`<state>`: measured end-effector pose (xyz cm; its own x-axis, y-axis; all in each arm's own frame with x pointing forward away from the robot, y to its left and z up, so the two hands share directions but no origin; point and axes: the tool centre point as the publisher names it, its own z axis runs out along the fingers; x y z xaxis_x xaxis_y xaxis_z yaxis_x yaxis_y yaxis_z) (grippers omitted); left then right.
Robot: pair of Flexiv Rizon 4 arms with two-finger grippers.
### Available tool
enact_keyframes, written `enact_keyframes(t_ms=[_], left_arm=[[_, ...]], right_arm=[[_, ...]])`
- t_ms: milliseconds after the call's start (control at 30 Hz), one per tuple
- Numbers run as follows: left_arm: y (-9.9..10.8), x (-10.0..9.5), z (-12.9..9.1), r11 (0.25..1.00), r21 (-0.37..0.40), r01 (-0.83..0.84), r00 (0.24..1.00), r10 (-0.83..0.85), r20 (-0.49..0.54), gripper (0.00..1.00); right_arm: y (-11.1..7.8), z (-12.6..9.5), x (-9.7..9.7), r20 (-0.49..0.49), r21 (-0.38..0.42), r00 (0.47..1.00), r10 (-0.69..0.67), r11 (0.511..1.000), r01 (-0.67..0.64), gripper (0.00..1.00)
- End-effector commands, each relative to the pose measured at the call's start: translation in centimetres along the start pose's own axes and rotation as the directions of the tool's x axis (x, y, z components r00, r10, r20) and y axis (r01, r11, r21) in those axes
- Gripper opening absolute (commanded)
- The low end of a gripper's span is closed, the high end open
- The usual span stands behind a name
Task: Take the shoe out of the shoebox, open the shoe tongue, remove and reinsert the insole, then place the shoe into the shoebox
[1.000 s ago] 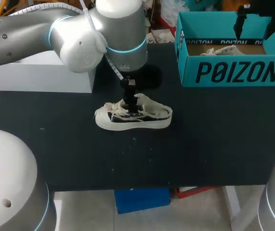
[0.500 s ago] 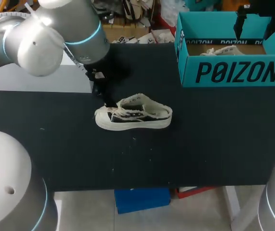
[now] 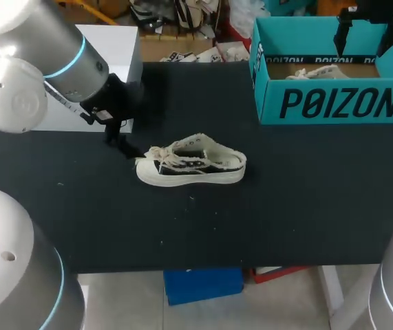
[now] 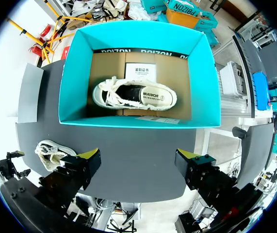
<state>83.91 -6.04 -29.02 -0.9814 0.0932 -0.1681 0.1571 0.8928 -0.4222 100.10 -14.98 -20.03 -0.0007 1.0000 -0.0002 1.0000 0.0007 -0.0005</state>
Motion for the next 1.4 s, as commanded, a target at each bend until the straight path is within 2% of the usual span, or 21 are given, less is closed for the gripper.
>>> enact_keyframes(t_ms=[33, 267, 1400], left_arm=[[0.84, 0.60, -0.24, 0.985, 0.172, -0.019, 1.000, 0.018, 0.006, 1.00], [1.56, 0.56, -0.46, 0.983, 0.178, -0.037, 0.999, 0.038, -0.004, 1.00], [1.56, 0.56, -0.46, 0.983, 0.178, -0.037, 0.999, 0.038, -0.004, 1.00]], right_arm=[[-0.02, 0.00, -0.02, 0.000, 0.000, 1.000, 0.000, 1.000, 0.000, 1.00], [-0.02, 0.00, -0.02, 0.000, 0.000, 1.000, 0.000, 1.000, 0.000, 1.00], [-0.02, 0.00, -0.02, 0.000, 0.000, 1.000, 0.000, 1.000, 0.000, 1.00]])
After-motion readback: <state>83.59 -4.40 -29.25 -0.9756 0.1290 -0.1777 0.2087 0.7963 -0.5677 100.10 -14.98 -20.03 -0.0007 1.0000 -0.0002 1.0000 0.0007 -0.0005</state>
